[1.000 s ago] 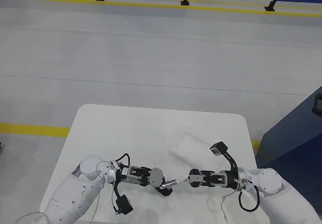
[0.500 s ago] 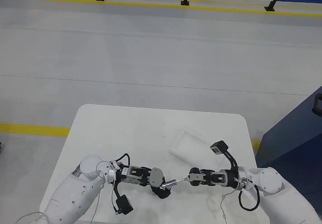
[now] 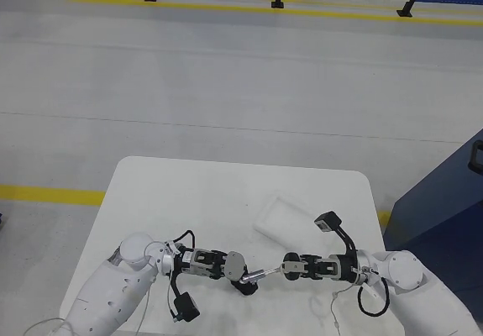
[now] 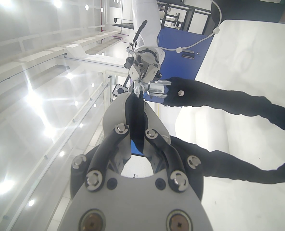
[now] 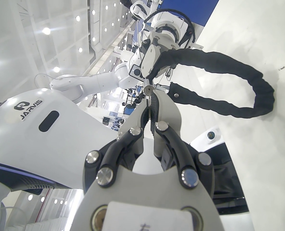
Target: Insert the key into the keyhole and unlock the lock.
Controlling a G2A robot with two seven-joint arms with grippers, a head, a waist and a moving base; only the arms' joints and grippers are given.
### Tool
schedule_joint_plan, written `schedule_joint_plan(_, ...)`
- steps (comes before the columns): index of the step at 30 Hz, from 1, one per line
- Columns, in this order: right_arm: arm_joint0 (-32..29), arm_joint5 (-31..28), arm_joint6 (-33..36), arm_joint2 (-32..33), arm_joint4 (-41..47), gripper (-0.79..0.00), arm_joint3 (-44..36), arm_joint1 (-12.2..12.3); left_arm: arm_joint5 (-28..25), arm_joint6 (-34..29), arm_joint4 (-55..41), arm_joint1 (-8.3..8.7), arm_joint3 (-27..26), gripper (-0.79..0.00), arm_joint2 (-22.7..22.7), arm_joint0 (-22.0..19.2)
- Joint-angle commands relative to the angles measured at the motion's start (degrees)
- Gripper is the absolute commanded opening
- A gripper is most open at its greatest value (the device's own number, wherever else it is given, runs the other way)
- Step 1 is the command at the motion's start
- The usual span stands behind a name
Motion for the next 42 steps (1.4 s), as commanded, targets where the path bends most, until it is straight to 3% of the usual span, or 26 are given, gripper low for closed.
schedule_joint_plan(1, -0.1, 0.0, 0.2, 0.2, -0.1, -0.785, -0.1, -0.1, 0.0, 0.0, 0.0, 0.0, 0.0, -0.785, 0.0, 0.0)
schedule_joint_plan(42, -1.2, -0.4, 3.4, 3.5, -3.5, -0.785, -2.0, -0.9, 0.0, 0.0, 0.0, 0.0, 0.0, -0.785, 0.0, 0.0)
